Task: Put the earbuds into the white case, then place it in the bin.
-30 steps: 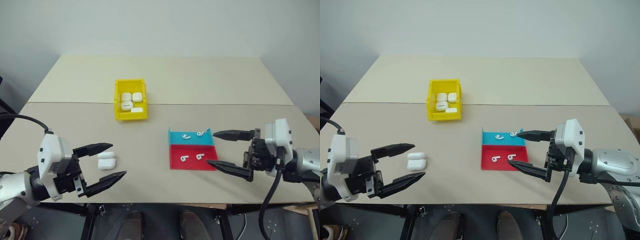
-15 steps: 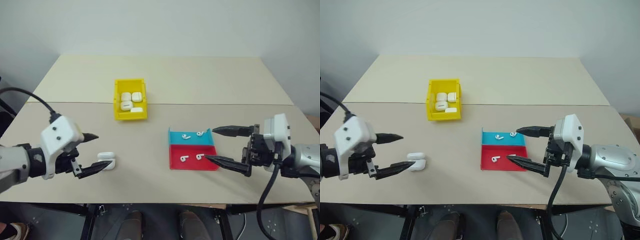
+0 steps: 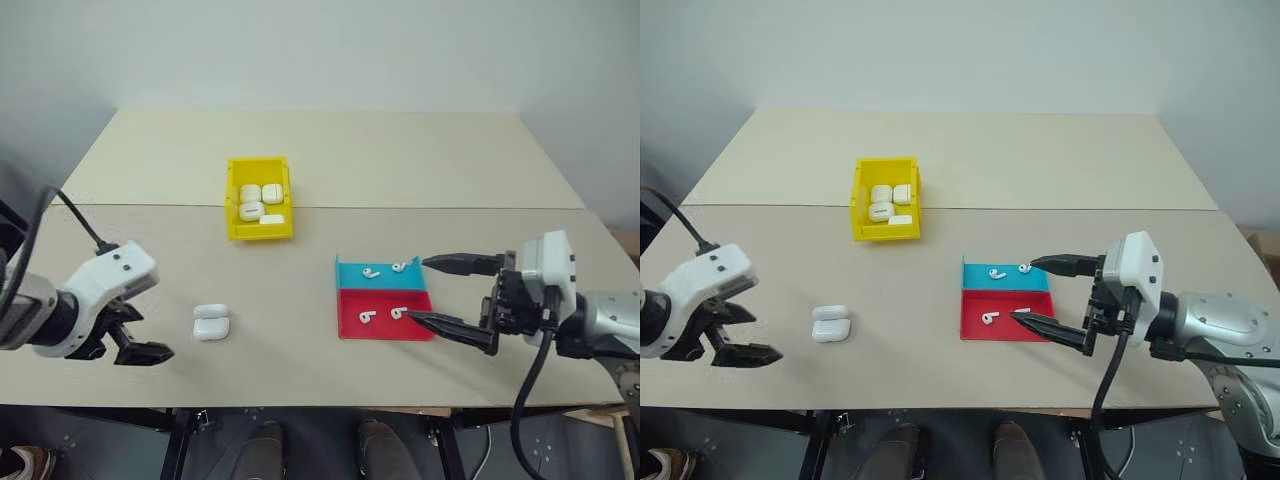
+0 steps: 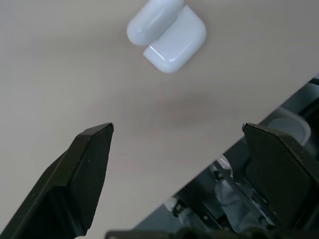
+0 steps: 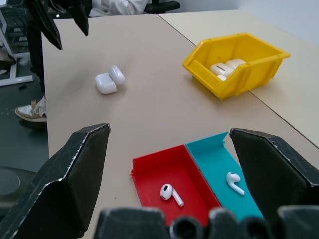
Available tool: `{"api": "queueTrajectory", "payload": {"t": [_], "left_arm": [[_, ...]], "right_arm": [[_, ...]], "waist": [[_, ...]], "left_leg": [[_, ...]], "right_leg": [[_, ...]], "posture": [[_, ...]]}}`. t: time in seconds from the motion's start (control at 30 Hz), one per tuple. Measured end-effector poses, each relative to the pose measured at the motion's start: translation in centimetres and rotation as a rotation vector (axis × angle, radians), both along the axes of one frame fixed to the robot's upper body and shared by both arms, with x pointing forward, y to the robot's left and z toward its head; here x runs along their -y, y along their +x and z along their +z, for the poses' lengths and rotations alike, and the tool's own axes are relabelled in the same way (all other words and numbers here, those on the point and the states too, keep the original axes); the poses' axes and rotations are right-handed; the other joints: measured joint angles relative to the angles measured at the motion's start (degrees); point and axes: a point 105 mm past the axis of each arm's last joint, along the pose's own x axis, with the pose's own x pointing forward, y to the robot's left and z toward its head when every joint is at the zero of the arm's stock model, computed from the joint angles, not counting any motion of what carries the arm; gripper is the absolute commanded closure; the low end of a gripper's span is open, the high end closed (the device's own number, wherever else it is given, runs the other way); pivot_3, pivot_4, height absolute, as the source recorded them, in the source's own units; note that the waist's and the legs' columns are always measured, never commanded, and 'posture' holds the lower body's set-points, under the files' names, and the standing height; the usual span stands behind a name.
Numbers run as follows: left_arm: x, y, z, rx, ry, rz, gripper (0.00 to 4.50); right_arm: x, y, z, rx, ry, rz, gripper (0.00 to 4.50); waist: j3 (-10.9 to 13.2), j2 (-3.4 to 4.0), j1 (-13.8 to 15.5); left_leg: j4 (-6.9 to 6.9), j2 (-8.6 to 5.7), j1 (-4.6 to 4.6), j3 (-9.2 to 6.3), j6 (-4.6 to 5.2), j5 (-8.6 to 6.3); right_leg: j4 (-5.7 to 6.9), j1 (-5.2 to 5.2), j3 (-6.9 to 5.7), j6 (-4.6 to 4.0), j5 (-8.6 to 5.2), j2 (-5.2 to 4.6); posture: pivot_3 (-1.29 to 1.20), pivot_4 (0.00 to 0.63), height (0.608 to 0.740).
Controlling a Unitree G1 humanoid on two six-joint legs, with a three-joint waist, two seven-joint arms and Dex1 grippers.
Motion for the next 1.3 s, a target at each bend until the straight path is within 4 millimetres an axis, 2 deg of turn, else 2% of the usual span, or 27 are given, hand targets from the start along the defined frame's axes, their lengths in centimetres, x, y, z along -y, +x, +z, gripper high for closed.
{"api": "queueTrajectory", "payload": {"t": [0.13,0.3,0.5,0.73,0.93,1.17,1.3], "left_arm": [[-0.4,0.7,-0.7,-0.034,-0.015,0.088,0.0],[-0.4,2.2,-1.1,0.016,-0.033,0.143,0.0],[1.1,2.6,-0.6,0.037,-0.088,0.127,0.0],[0.5,2.5,-0.2,0.088,0.037,0.251,0.0],[0.9,2.4,-0.9,0.095,0.107,0.274,0.0],[1.0,4.2,-3.1,0.068,0.056,0.366,0.0],[2.3,4.9,-3.5,0.083,0.005,0.353,0.0]], "right_arm": [[-0.3,-0.1,-0.1,-0.003,0.01,0.008,0.03],[-0.7,-0.1,-0.4,-0.012,0.022,0.017,0.03],[-1.0,-0.1,-0.4,-0.011,0.032,0.023,0.03],[-1.8,0.0,-0.5,-0.016,0.057,0.043,0.03],[-2.0,0.3,-0.4,-0.001,0.062,0.037,0.03],[-2.6,0.5,-0.3,0.001,0.079,0.051,0.03],[-2.6,0.5,-0.3,0.0,0.08,0.052,0.03]], "waist": [[0.0,-0.02,0.1],[0.1,-0.16,0.1],[0.1,-0.17,0.0],[0.1,-0.2,0.0],[0.1,-0.2,0.2],[0.1,-0.21,0.2],[0.1,-0.21,0.3]], "left_leg": [[0.01,-0.02,0.0,-0.02,0.0,0.0],[0.03,-0.01,-0.03,-0.11,0.0,0.0],[0.02,-0.01,-0.03,-0.49,0.0,0.0],[0.02,0.03,-0.01,-0.64,-0.02,0.0],[0.02,-0.12,0.0,-0.56,-0.08,0.03],[0.02,-0.12,-0.02,-0.46,-0.11,0.05],[0.02,-0.12,-0.02,-0.48,-0.11,0.05]], "right_leg": [[0.02,0.01,0.0,0.01,0.0,0.0],[0.05,-0.01,-0.01,0.0,0.01,-0.01],[0.1,-0.04,0.01,0.0,0.01,-0.04],[0.13,-0.02,0.04,0.0,0.02,-0.18],[0.13,0.01,-0.01,0.0,0.02,-0.14],[0.1,0.01,-0.01,0.0,0.02,-0.12],[0.1,0.0,0.0,0.0,0.02,-0.12]], "posture": [[0.0,0.15,0.74],[0.0,0.15,0.74],[0.0,0.15,0.74],[0.0,0.15,0.74],[0.0,0.15,0.74],[0.0,0.15,0.74],[0.0,0.15,0.74]]}}
